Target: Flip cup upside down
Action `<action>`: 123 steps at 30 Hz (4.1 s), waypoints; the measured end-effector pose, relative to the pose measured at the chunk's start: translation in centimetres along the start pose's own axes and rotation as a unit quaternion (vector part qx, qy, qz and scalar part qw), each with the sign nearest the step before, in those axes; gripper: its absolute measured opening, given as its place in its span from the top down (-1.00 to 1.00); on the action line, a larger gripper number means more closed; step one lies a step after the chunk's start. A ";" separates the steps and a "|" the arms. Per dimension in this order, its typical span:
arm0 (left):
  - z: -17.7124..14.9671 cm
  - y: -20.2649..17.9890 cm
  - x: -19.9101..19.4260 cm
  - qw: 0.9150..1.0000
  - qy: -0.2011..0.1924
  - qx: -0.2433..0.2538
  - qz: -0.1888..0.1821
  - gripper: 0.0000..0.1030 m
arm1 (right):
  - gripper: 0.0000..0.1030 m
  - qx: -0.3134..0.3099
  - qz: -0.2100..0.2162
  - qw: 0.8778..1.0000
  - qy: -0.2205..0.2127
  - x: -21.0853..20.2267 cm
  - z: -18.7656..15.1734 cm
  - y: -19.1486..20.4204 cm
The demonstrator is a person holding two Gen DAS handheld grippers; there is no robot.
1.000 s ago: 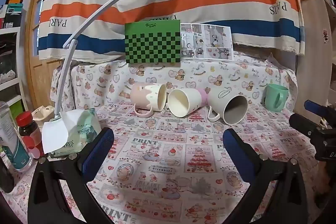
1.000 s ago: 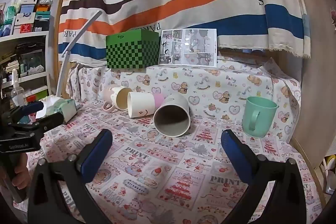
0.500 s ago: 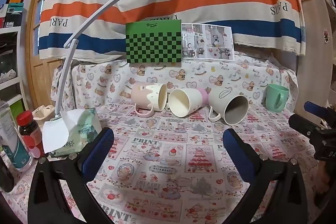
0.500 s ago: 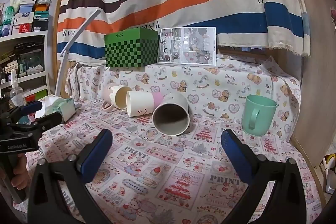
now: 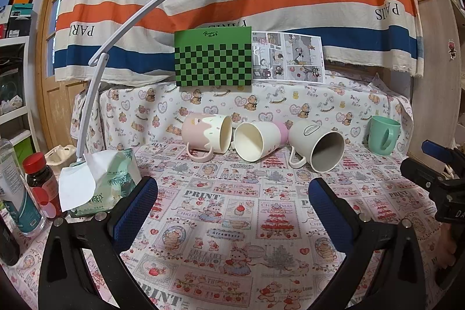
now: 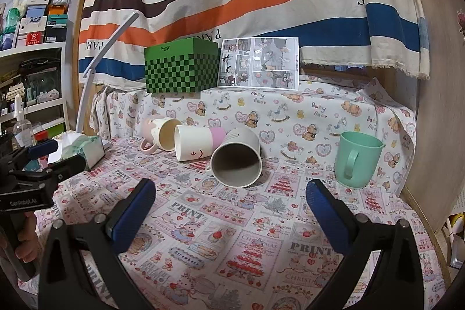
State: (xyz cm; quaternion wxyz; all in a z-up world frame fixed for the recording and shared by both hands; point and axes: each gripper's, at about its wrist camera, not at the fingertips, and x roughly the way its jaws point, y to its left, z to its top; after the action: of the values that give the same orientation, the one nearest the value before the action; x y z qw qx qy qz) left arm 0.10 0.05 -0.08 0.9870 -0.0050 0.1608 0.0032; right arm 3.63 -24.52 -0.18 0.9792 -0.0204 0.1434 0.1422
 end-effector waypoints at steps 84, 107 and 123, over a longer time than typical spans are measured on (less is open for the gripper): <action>0.0 0.2 -0.1 1.000 0.001 0.003 0.003 -0.99 | -1.00 -0.020 0.000 1.000 0.024 0.5 0.0 0.5; 0.3 0.7 0.5 1.000 -0.006 0.000 0.017 -0.99 | -1.00 -0.007 0.000 0.999 0.031 0.7 0.8 -0.8; 0.3 -0.5 0.8 1.000 -0.003 0.027 0.000 -0.99 | -1.00 0.069 0.081 0.974 0.199 6.1 12.5 -3.3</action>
State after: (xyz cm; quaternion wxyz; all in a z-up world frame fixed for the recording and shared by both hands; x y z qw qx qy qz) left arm 0.96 -0.45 -0.02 0.9872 0.0220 0.1578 -0.0009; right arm 13.58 -24.99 10.02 0.9152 0.0312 0.3460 0.2040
